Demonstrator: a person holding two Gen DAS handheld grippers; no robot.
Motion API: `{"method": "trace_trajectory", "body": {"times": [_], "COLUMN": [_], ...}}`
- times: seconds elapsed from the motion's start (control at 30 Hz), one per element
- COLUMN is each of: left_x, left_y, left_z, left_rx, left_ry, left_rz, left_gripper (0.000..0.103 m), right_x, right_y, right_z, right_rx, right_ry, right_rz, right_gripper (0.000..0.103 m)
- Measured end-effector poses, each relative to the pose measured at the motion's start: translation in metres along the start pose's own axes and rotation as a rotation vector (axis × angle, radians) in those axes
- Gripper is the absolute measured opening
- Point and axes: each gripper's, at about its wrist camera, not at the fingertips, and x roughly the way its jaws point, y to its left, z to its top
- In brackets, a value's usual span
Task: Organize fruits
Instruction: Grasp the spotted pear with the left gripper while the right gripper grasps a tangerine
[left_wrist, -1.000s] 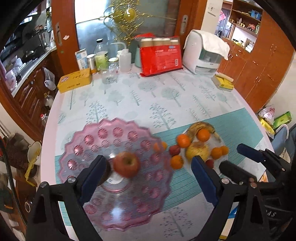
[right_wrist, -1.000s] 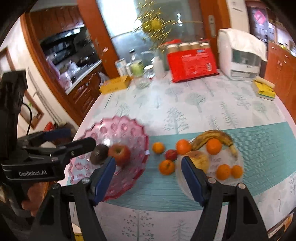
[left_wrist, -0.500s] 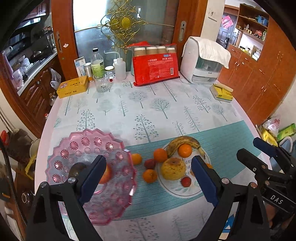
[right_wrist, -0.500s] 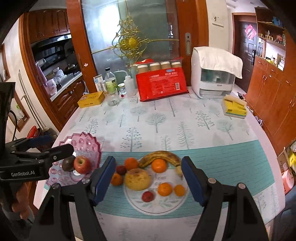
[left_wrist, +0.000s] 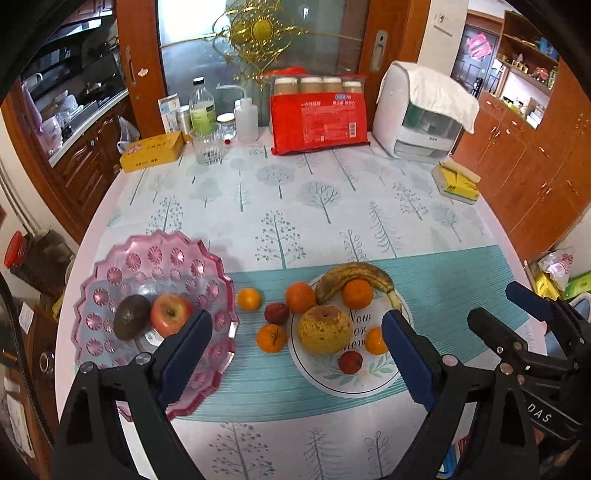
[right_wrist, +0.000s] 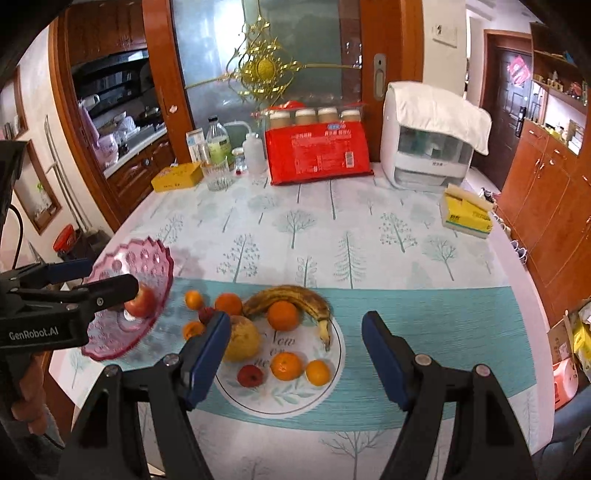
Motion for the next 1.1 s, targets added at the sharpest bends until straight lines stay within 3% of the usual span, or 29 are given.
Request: {"method": "trace_trajectory", "body": {"times": [0.47, 0.6, 0.9, 1.1], "left_x": [0.091, 0.116, 0.151, 0.168], "left_y": [-0.001, 0.001, 0.0, -0.002], "left_z": [-0.035, -0.045, -0.044, -0.042], "left_rx": [-0.069, -0.098, -0.144, -0.184], "left_ry": [0.184, 0.24, 0.288, 0.325], "left_rz": [0.028, 0.004, -0.025, -0.047], "left_gripper": [0.092, 0.092, 0.092, 0.092], "right_x": [0.073, 0.097, 0.144, 0.156], "right_y": [-0.003, -0.002, -0.002, 0.007], "right_z": [-0.036, -0.046, -0.055, -0.057], "right_rx": [-0.131, -0.165, -0.213, -0.288], "right_ry": [0.141, 0.189, 0.286, 0.281], "right_rz": [0.132, 0.161, 0.178, 0.181], "right_gripper": [0.073, 0.062, 0.054, 0.053]}}
